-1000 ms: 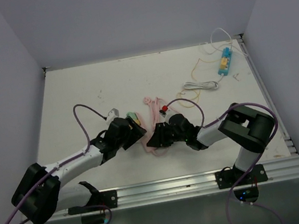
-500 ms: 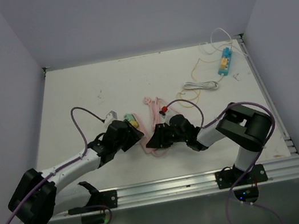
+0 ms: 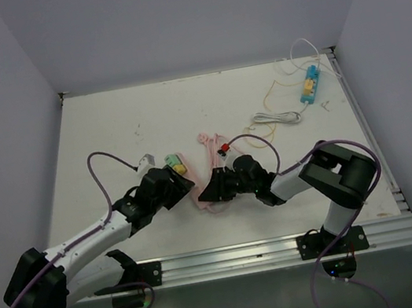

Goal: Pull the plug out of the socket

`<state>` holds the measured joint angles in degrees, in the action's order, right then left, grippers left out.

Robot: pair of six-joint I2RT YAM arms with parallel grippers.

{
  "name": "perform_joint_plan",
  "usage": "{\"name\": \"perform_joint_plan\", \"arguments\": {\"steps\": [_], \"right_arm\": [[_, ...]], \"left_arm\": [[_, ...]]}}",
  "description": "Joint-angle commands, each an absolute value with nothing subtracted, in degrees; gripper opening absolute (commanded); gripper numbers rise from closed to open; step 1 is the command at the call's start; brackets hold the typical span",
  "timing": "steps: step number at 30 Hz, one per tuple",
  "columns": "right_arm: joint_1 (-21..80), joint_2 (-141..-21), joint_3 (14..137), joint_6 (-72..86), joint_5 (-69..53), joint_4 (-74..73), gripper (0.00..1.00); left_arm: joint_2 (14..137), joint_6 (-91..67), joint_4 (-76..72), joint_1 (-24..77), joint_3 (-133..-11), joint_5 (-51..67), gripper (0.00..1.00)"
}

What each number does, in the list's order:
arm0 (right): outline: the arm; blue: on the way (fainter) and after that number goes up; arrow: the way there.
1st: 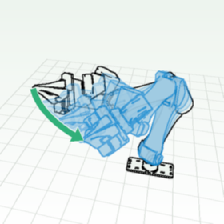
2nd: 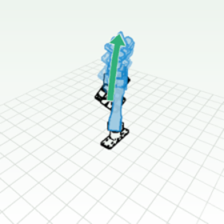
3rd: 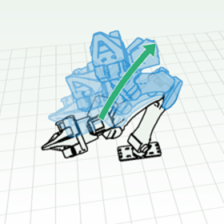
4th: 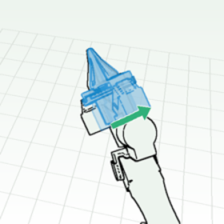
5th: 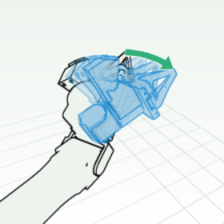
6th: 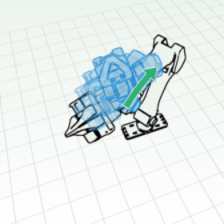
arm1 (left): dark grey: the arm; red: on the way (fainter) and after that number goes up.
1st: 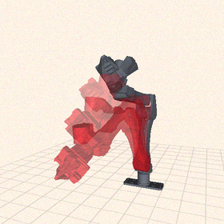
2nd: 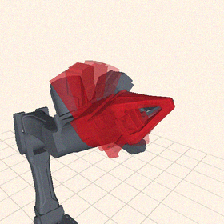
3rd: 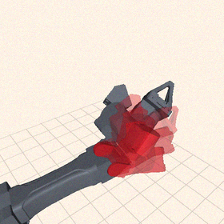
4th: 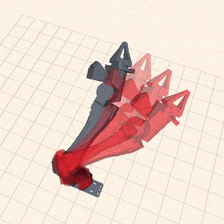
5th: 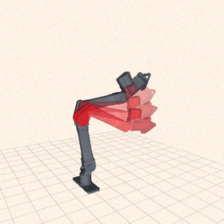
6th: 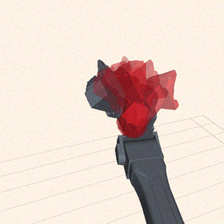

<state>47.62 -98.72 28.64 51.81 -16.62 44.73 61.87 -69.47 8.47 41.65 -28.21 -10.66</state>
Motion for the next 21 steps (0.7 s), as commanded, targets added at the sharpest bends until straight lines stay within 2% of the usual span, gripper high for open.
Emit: {"name": "perform_joint_plan", "arguments": {"steps": [1,13,21], "right_arm": [[44.9,-100.5,27.5,51.6,-1.7,27.3,0.0],[44.1,-101.9,28.5,53.3,-0.4,23.5,0.0],[42.9,-102.3,26.8,53.0,-4.0,28.3,0.0]], "left_arm": [[57.1,-71.0,6.0,41.3,-31.4,-11.3,0.0],[54.6,-71.0,7.4,41.1,-31.6,-12.5,0.0],[52.6,-62.8,20.4,34.0,-37.0,-19.2,0.0]]}}
